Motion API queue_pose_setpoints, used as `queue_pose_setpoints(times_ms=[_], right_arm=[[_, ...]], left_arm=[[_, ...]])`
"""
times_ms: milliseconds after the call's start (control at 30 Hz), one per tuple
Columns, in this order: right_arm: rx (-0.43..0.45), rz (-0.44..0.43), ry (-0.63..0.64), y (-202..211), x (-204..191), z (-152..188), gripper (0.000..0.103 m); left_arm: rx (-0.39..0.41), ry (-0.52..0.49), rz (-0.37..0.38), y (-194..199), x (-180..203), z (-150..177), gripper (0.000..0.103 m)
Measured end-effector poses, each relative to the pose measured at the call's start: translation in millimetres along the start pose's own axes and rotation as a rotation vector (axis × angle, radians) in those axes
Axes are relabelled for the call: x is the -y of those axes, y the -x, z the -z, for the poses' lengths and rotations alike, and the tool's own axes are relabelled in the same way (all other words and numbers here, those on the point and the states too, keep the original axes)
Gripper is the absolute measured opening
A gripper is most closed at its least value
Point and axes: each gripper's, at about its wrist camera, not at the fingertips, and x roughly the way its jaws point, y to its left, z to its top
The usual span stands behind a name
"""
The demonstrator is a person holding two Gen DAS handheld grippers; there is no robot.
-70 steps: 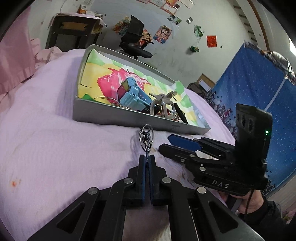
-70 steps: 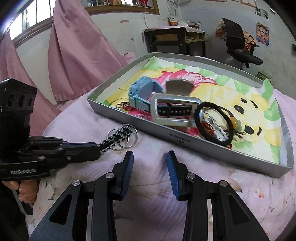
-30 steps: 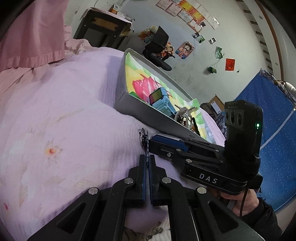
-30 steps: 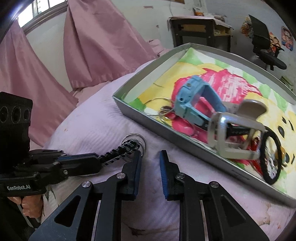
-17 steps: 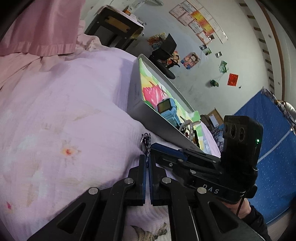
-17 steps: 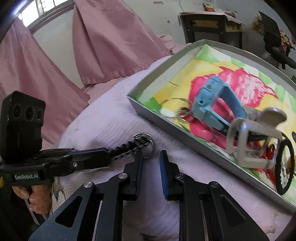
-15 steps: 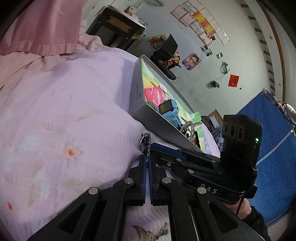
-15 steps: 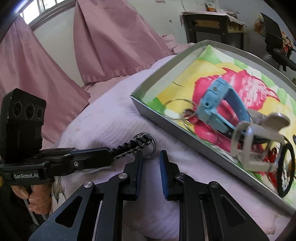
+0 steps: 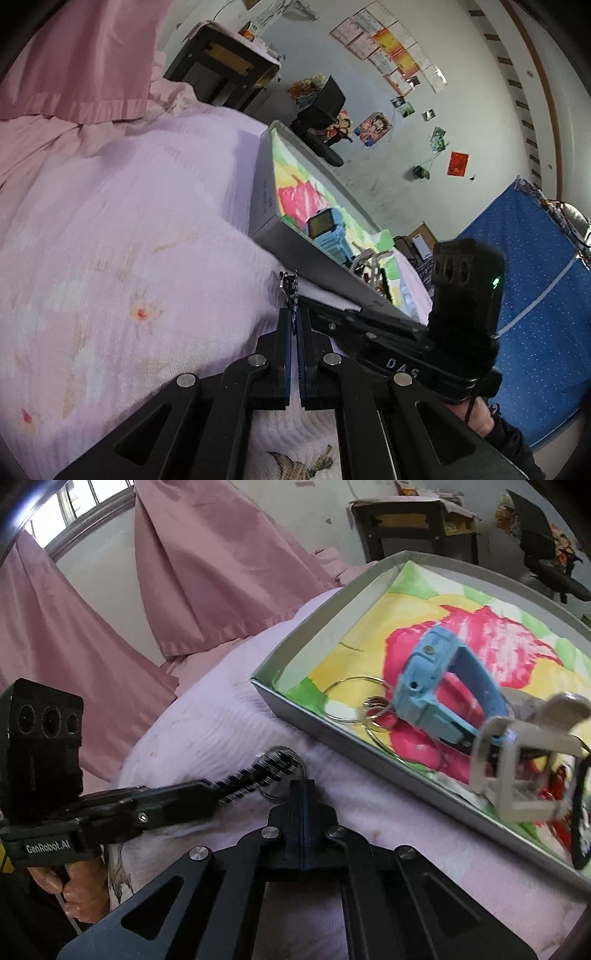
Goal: Organize jewelry
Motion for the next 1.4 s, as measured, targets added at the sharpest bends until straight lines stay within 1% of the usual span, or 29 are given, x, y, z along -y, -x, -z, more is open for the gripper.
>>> queue_pose_setpoints(times_ms=[133, 267, 333, 433, 467, 500, 567, 600, 767, 933, 1133, 1267, 1367, 1400], right_arm=[[0.023, 0.024, -0.011, 8.8, 3.9, 4.4, 0.000], [0.032, 0.024, 0.021, 12.6, -0.7, 3.7, 0.000], [0.035, 0.009, 0.035, 14.9, -3.1, 3.2, 0.001], [0.031, -0.001, 0.046, 12.7, -8.9, -1.0, 0.004], [0.027, -0.006, 0.053, 12.7, -10.6, -2.1, 0.008], [0.026, -0.006, 0.060, 12.1, -12.6, -2.8, 0.016], [0.028, -0.002, 0.073, 11.6, -16.8, -6.0, 0.026], [0.025, -0.005, 0.074, 11.3, -17.8, -7.9, 0.027], [0.003, -0.012, 0.091, 0.5, -23.9, -20.1, 0.027], [-0.015, -0.005, 0.116, -10.1, -28.4, -26.5, 0.027], [-0.005, -0.048, 0.076, -13.4, -22.9, -27.5, 0.027], [0.008, -0.099, -0.013, -16.2, -16.2, -29.3, 0.027], [0.003, -0.081, -0.023, -22.1, -19.3, -27.6, 0.027], [0.002, -0.072, -0.020, -23.5, -20.4, -26.4, 0.026]], left_arm=[[0.023, 0.002, 0.004, 5.1, -0.3, -1.2, 0.003], [0.044, 0.019, 0.016, 8.7, -4.0, -3.0, 0.003], [0.053, 0.026, 0.018, 10.4, -5.6, -2.8, 0.003], [0.051, 0.061, 0.026, 10.8, -11.6, -3.6, 0.003], [0.052, 0.075, 0.026, 11.3, -14.6, -3.1, 0.003], [0.052, 0.085, 0.027, 11.9, -16.1, -2.7, 0.003], [0.054, 0.111, 0.038, 12.9, -21.2, -3.3, 0.003], [0.057, 0.120, 0.046, 13.4, -23.0, -3.8, 0.003], [0.058, 0.132, 0.057, 13.2, -26.7, -5.5, 0.003], [0.063, 0.150, 0.051, 14.0, -32.3, -7.0, 0.003], [0.115, 0.172, 0.054, 20.2, -36.8, -8.0, 0.003], [0.135, 0.171, 0.021, 22.5, -37.0, -7.2, 0.003], [0.129, 0.167, 0.004, 20.2, -38.7, -7.6, 0.003], [0.127, 0.165, 0.000, 19.2, -38.5, -7.6, 0.003]])
